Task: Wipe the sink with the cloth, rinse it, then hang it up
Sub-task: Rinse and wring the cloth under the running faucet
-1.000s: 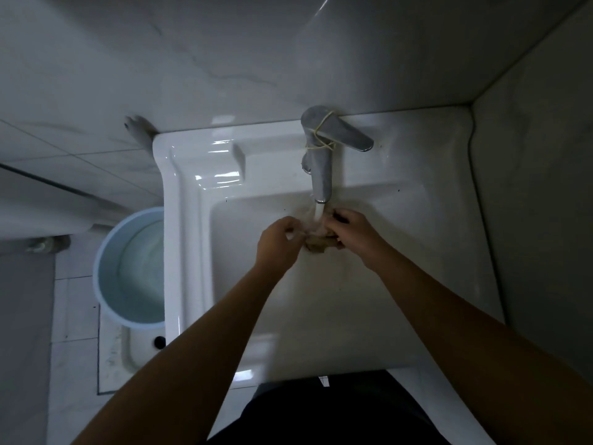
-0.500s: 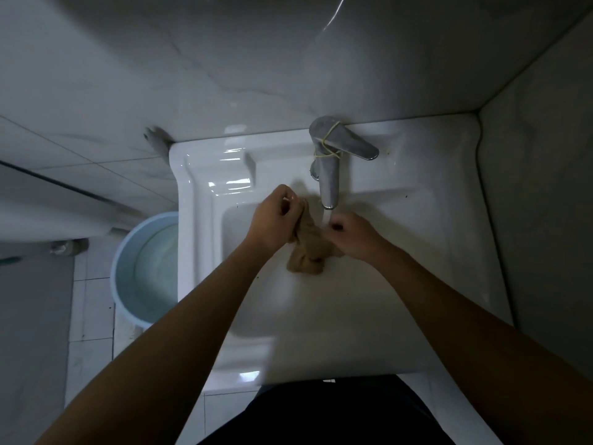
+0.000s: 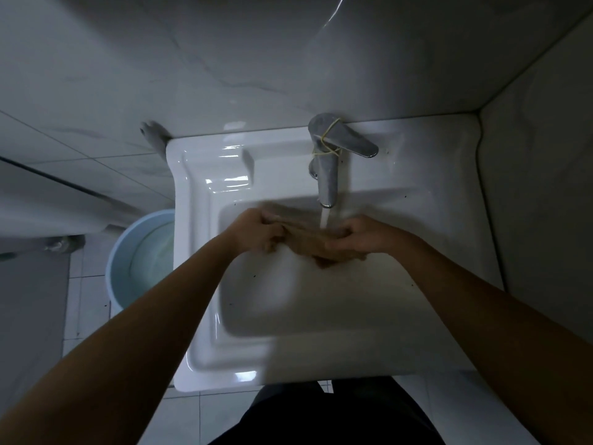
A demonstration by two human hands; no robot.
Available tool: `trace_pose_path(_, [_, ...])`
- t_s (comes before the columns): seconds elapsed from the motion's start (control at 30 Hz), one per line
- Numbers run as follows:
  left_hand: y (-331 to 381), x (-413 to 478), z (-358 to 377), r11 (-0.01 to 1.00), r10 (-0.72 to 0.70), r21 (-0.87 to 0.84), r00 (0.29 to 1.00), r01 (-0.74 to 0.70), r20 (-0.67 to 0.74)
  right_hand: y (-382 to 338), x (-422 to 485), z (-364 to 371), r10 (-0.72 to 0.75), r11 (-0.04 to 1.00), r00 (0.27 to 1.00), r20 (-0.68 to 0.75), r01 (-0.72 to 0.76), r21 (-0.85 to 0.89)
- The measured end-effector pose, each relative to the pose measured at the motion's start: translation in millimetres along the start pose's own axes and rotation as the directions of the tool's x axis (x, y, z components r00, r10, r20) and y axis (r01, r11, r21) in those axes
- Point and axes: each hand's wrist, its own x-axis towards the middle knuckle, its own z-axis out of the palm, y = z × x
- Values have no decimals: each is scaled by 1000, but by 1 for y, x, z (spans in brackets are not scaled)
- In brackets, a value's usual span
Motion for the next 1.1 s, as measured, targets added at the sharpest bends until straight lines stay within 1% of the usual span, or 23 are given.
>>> trace_pose_path(0.07, [-6,2,3,989,-15,-146,1000,13,-12,-1,-2,-6,9,995,1000,21,-7,-98])
trace_pose_path(0.1, [-9,3,4,977,-35,-211,999,27,-31,-2,-1,-8,2,997,1000,8,-1,-78])
trace_pose_path(0.13, [-10,2,5,954,-59,-296,997,42,-49,-1,2,-9,4,1000,1000,-11,-4,-5])
trace_pose_path(0.2, [-9,1,8,854,-117,-515,992,76,-49,3,7,-10,49,972,997,-66,-32,234])
trace_pose_path(0.23, [-7,0,12,784,-138,-614,990,90,-31,3,7,-10,81,931,994,-79,-47,361])
trace_pose_path(0.3, [-5,1,22,668,-190,-734,982,120,-12,5,9,-6,109,823,991,-73,-49,566])
trace_pose_path(0.4, [-1,2,44,549,-276,-815,961,187,35,-2,8,8,89,698,994,-66,-15,716])
trace_pose_path(0.47, [2,3,58,484,-311,-841,946,243,95,-10,8,18,57,604,996,-62,15,797])
trace_pose_path(0.53, [7,3,69,432,-331,-843,926,320,182,-16,8,20,17,532,998,-55,38,846])
trace_pose_path(0.57, [8,5,74,417,-322,-836,918,356,231,-17,7,19,-5,535,998,-68,60,843])
trace_pose_path(0.6, [10,5,78,421,-314,-817,908,394,276,-16,8,17,-2,562,996,-91,76,824])
trace_pose_path(0.63, [13,5,81,424,-307,-803,901,418,307,-13,10,15,18,635,992,-128,88,768])
trace_pose_path(0.7, [19,2,82,399,-257,-825,913,400,319,-2,12,10,63,816,975,-213,73,573])
trace_pose_path(0.73, [21,1,82,380,-236,-843,921,380,309,3,13,8,73,881,963,-261,60,468])
trace_pose_path(0.77, [22,1,81,361,-224,-858,927,365,300,9,13,7,79,923,948,-309,48,382])
trace_pose_path(0.83, [19,2,78,372,-223,-862,934,346,278,23,15,6,102,954,914,-393,22,299])
trace_pose_path(0.9, [15,3,73,387,-162,-868,949,313,270,32,15,6,157,945,888,-433,-8,326])
trace_pose_path(0.93, [14,3,70,383,-136,-874,954,299,267,35,18,8,188,924,885,-426,-12,381])
trace_pose_path(0.97, [16,1,67,361,-116,-886,956,292,268,37,19,12,226,881,891,-393,-15,474])
trace_pose_path(1.0, [20,-1,66,317,-105,-897,951,309,290,34,19,16,252,815,909,-332,-14,580])
trace_pose_path(1.03, [26,-4,67,282,-94,-902,945,327,313,29,18,20,255,731,933,-253,-15,682])
trace_pose_path(1.07, [29,-4,68,271,-91,-902,942,335,322,23,18,24,233,625,960,-155,-25,780])
trace_pose_path(1.1, [31,-2,71,290,-97,-897,943,333,319,17,18,27,185,534,981,-64,-46,844])
